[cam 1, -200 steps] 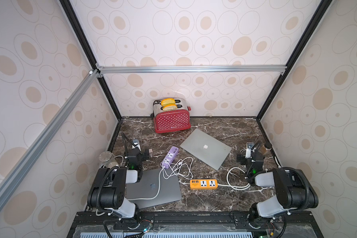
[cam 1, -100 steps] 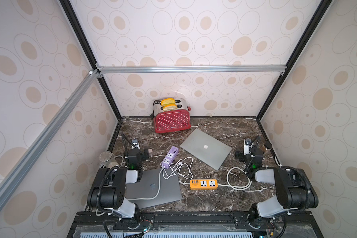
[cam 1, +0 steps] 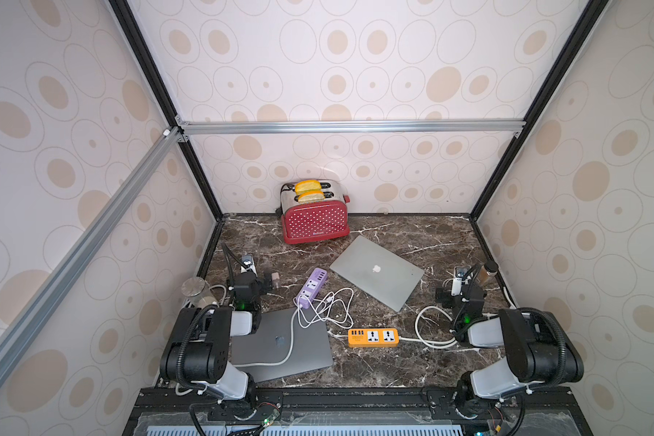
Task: Unplug the laptop charger
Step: Reset both arms
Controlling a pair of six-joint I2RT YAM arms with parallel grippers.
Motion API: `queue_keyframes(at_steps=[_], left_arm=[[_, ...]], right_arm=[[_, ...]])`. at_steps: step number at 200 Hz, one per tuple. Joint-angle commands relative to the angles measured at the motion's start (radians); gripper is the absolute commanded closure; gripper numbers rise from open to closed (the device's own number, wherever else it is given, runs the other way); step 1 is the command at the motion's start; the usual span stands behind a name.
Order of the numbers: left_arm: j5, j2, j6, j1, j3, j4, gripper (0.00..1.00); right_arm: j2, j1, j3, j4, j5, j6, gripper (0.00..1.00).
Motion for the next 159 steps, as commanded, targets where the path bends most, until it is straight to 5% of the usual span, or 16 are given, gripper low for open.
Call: queue_keyframes(at_steps=[1,46,78,159], left_arm=[[-0.014,0.003,-0.006,0.004,0.022,0.006,0.01],[-0.014,0.003,-0.007,0.004,0.022,0.005,0.01],[-0.014,0.003,-0.006,0.004,0.022,0.006,0.01],[-0.014,0.002,-0.007,0.004,0.022,0.005,0.01]], right_arm=[[-0.005,0.024,0.103,-0.087,-0.257,-0.139,0.0],[0.0,0.028,0.093,-0.061,-0.148,-0.091,0.0],[0.003,0.029,0.102,-0.068,0.117,0.02,0.0],[0.01,0.051,0.13,-0.114,-0.033,-0.074,0.0]])
